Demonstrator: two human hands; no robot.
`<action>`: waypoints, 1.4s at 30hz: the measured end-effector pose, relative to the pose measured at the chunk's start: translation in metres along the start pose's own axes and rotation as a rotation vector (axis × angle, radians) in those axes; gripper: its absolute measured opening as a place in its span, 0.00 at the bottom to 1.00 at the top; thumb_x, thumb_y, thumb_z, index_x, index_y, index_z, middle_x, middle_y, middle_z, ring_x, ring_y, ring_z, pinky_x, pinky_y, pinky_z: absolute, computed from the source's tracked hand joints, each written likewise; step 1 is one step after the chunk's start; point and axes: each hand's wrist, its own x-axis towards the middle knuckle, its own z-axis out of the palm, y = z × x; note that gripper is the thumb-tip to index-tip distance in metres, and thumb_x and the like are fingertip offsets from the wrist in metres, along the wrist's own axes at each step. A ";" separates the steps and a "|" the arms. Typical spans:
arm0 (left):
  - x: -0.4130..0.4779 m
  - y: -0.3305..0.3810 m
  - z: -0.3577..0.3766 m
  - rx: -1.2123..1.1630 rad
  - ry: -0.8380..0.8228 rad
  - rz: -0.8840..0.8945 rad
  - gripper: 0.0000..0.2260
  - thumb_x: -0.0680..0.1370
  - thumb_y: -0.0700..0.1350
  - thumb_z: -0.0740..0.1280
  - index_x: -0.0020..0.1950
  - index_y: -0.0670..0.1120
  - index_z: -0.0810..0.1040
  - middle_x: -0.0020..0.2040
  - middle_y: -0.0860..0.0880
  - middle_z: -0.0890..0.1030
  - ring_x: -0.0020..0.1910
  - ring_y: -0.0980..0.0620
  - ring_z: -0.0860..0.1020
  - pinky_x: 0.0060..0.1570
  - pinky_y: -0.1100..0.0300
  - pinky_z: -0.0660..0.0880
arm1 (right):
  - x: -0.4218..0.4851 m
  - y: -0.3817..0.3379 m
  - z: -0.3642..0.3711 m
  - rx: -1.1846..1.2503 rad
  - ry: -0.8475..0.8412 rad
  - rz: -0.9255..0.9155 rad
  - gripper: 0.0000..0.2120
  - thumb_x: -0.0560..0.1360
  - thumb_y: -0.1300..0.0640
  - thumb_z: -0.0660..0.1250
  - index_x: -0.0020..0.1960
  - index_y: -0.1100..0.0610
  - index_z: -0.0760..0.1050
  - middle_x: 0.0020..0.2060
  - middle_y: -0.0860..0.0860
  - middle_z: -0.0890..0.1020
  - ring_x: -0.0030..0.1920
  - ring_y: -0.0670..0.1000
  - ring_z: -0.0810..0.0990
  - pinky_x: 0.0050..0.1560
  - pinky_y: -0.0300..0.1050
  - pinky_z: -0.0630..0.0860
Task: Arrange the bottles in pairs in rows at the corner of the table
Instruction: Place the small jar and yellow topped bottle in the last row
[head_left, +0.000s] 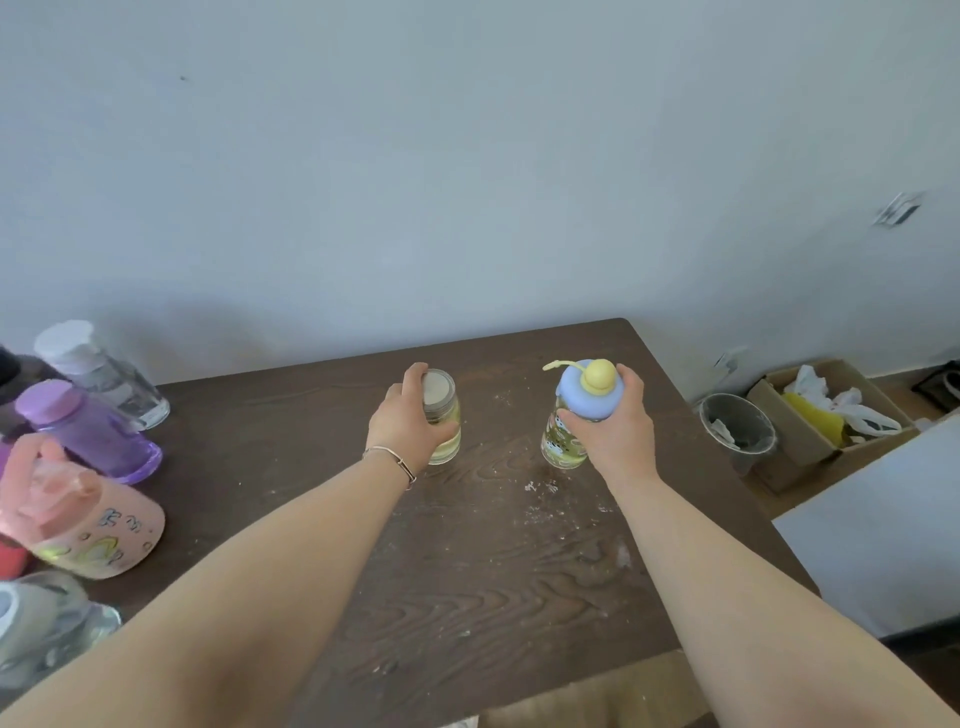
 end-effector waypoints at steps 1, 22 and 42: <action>-0.011 -0.001 -0.004 -0.001 0.011 -0.004 0.37 0.68 0.55 0.73 0.73 0.57 0.59 0.60 0.48 0.74 0.54 0.45 0.77 0.51 0.55 0.73 | -0.008 -0.001 -0.001 0.001 -0.015 -0.011 0.45 0.74 0.58 0.84 0.83 0.50 0.62 0.62 0.43 0.75 0.60 0.51 0.74 0.66 0.51 0.76; -0.190 -0.089 -0.108 -0.011 0.198 -0.206 0.37 0.67 0.55 0.74 0.72 0.57 0.60 0.60 0.49 0.74 0.56 0.46 0.76 0.53 0.55 0.72 | -0.158 -0.047 0.056 0.009 -0.300 -0.139 0.45 0.74 0.56 0.84 0.83 0.48 0.62 0.72 0.49 0.80 0.70 0.58 0.80 0.67 0.53 0.78; -0.307 -0.268 -0.228 0.014 0.201 -0.179 0.37 0.66 0.56 0.75 0.71 0.55 0.62 0.61 0.48 0.76 0.56 0.46 0.77 0.53 0.53 0.75 | -0.351 -0.105 0.195 -0.002 -0.344 -0.141 0.47 0.74 0.56 0.84 0.84 0.49 0.61 0.73 0.52 0.79 0.71 0.60 0.80 0.70 0.58 0.80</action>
